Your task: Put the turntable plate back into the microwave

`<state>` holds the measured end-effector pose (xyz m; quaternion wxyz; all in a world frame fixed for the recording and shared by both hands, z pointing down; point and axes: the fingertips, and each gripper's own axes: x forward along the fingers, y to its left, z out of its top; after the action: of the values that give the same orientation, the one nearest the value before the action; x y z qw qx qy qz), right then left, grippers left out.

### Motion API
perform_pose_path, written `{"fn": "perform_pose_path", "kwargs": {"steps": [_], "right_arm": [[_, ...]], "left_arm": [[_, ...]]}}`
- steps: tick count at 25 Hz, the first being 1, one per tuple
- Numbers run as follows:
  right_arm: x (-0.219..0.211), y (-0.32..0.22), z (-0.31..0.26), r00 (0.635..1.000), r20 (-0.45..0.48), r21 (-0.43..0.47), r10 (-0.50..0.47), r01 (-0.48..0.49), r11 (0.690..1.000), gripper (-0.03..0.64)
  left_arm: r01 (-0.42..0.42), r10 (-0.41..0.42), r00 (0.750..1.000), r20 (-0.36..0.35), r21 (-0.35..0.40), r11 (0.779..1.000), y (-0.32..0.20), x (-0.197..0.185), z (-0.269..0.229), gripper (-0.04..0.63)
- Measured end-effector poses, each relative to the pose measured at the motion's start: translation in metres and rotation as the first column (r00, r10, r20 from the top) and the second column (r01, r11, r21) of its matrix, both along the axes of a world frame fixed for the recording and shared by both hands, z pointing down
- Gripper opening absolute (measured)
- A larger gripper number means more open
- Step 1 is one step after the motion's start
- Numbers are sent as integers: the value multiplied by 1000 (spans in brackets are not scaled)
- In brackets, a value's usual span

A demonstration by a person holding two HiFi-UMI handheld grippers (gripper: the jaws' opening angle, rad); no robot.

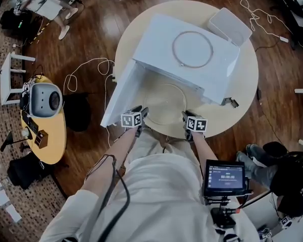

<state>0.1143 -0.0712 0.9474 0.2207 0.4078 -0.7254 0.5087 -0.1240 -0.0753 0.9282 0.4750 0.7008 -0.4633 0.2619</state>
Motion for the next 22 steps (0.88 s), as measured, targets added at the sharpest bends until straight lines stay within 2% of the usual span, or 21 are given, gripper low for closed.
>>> {"fn": "perform_pose_path", "kwargs": {"steps": [10,15,22], "right_arm": [[-1,-5,19,992,44,-93,114,-110,990,86],[5,-6,20,970,96,-133,222,-208,969,86],[-1,-10,23,930,160,-177,330,-302,937,86]], "left_arm": [[-37,37,999,-4,-79,996,4,0,25,162],[-40,37,999,-27,-119,992,10,4,34,162],[-5,-1,999,-52,-111,994,9,3,38,161]]}}
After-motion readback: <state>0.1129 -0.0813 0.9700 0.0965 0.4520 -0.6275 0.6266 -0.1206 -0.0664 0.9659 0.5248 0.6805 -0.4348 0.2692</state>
